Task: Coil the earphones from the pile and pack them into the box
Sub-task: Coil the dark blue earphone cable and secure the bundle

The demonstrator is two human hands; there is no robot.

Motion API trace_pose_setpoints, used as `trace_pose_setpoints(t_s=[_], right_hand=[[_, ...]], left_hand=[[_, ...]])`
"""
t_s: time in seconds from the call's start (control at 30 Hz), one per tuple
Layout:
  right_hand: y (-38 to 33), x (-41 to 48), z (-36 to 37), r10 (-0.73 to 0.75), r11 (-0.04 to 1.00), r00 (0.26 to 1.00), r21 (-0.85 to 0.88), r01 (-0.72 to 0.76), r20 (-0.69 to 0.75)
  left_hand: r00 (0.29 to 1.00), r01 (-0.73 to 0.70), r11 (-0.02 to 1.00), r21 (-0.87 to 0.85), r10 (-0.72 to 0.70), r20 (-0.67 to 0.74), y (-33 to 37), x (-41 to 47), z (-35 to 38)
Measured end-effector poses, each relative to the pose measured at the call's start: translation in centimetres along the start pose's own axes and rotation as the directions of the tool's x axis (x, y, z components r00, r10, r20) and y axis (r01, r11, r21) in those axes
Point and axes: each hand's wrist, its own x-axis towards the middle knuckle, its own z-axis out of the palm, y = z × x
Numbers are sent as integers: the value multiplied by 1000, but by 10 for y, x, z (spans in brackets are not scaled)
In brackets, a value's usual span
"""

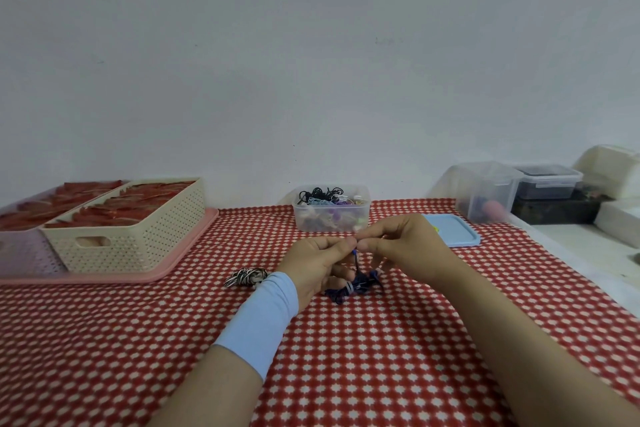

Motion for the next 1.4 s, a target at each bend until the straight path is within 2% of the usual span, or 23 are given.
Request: trace_pose_setpoints(t_s=[0.13,0.23,0.4,0.57,0.7,0.83,0.93,1.0,1.07,1.27,1.4], right_hand=[[-2,0,-2,33,998,999,62,-32,-10],[-1,1,-3,72,995,997,73,-70,-23],[-2,-2,-4,168,978,983,115,-176,78],[-2,-1,-3,204,969,977,127,-211,70],[-4,-2,-4,256,942,962,198,-269,91],[-3,-1,-3,291,932,954,204,-299,68],[-8,-1,-10,285,934,956,205,-293,70],[-10,0,-21,278,947,960,171,-273,-5],[-10,0,-32,264,959,961,131,-253,-78],[-7,-4,-28,265,956,953,92,-280,148],[-5,-2,-23,277,945,948,134,-298,155]], left_hand=[[999,-46,998,29,47,-26,-2,1,-2],[991,-120,985,125,126,-41,-4,2,-3],[966,-234,946,225,253,-58,-4,3,-4],[919,-359,845,396,394,-7,-7,4,-8],[869,-406,741,534,494,-24,-9,7,-11],[849,-416,655,631,528,12,-8,5,-8],[854,-418,709,568,519,-20,-6,4,-5],[870,-407,781,473,489,-59,-5,3,-4],[883,-396,810,433,465,-61,-5,3,-4],[915,-369,845,387,403,-8,-7,1,4],[930,-345,879,329,369,-11,-7,0,6]])
